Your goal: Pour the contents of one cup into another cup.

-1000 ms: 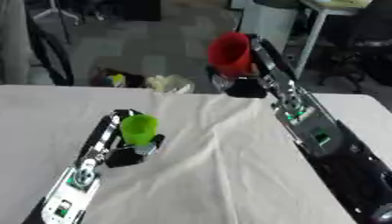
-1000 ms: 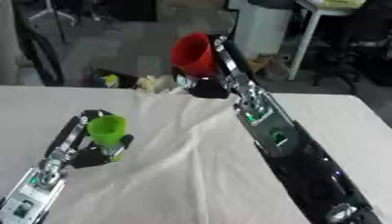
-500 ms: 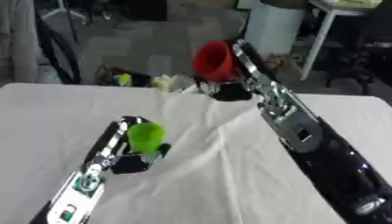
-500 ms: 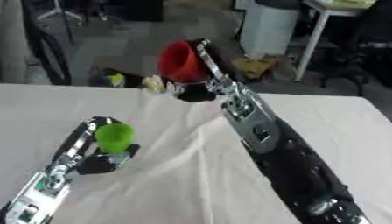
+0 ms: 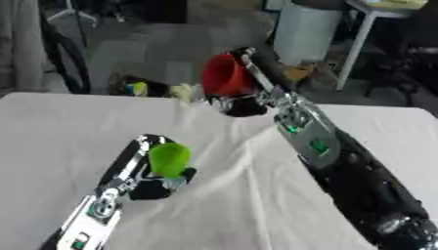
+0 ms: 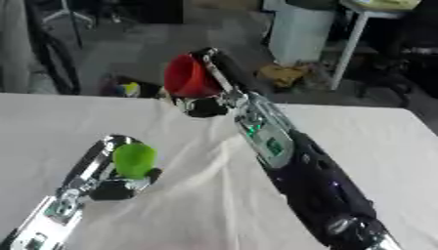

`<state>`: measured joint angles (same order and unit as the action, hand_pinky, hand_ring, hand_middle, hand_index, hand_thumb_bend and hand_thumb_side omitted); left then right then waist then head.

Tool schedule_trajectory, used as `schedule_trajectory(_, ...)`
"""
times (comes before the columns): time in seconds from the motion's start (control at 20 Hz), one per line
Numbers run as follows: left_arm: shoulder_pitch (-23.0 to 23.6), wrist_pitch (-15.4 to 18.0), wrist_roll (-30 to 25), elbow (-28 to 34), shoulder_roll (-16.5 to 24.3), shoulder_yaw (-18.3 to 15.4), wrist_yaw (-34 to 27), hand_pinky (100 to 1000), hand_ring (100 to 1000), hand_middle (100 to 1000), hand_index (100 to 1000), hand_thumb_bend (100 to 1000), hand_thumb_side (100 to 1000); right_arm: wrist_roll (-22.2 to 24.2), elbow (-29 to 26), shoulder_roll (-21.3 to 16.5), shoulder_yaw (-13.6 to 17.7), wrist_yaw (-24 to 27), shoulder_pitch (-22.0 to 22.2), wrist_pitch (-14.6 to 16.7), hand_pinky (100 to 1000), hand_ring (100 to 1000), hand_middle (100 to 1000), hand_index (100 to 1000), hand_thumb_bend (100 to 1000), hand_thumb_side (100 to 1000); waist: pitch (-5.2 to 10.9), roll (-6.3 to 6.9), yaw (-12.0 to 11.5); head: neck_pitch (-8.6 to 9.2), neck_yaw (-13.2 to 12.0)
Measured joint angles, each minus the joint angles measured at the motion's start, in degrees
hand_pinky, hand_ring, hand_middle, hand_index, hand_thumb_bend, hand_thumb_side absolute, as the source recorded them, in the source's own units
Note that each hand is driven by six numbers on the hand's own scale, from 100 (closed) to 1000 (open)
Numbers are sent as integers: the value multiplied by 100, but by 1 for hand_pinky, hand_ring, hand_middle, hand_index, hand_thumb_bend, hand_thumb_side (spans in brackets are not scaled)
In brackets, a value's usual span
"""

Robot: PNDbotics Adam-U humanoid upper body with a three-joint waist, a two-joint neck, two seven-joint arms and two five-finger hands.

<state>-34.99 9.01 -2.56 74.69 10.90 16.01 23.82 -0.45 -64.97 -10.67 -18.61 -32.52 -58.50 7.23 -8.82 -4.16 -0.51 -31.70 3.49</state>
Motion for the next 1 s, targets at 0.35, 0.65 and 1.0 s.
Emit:
schedule_trajectory(0.35,0,98,97,-62,-47,17,93,100,230,325,568,242,236,15,36,190,-59,-678,-52,58,477,363,444,599,100,100,0,-26,17,0,19)
schedule_trajectory(0.65,0,158,167,-143,-95,17,202,100,230,337,569,236,237,43,-5,311,-164,-961,-52,32,481,367,447,599,100,100,0,-53,57,0,23)
schedule_trajectory(1.0,0,167,211,-203,-136,-5,249,100,230,341,569,238,235,80,-294,341,-329,-1372,-49,92,486,372,452,597,100,100,0,-58,85,0,23)
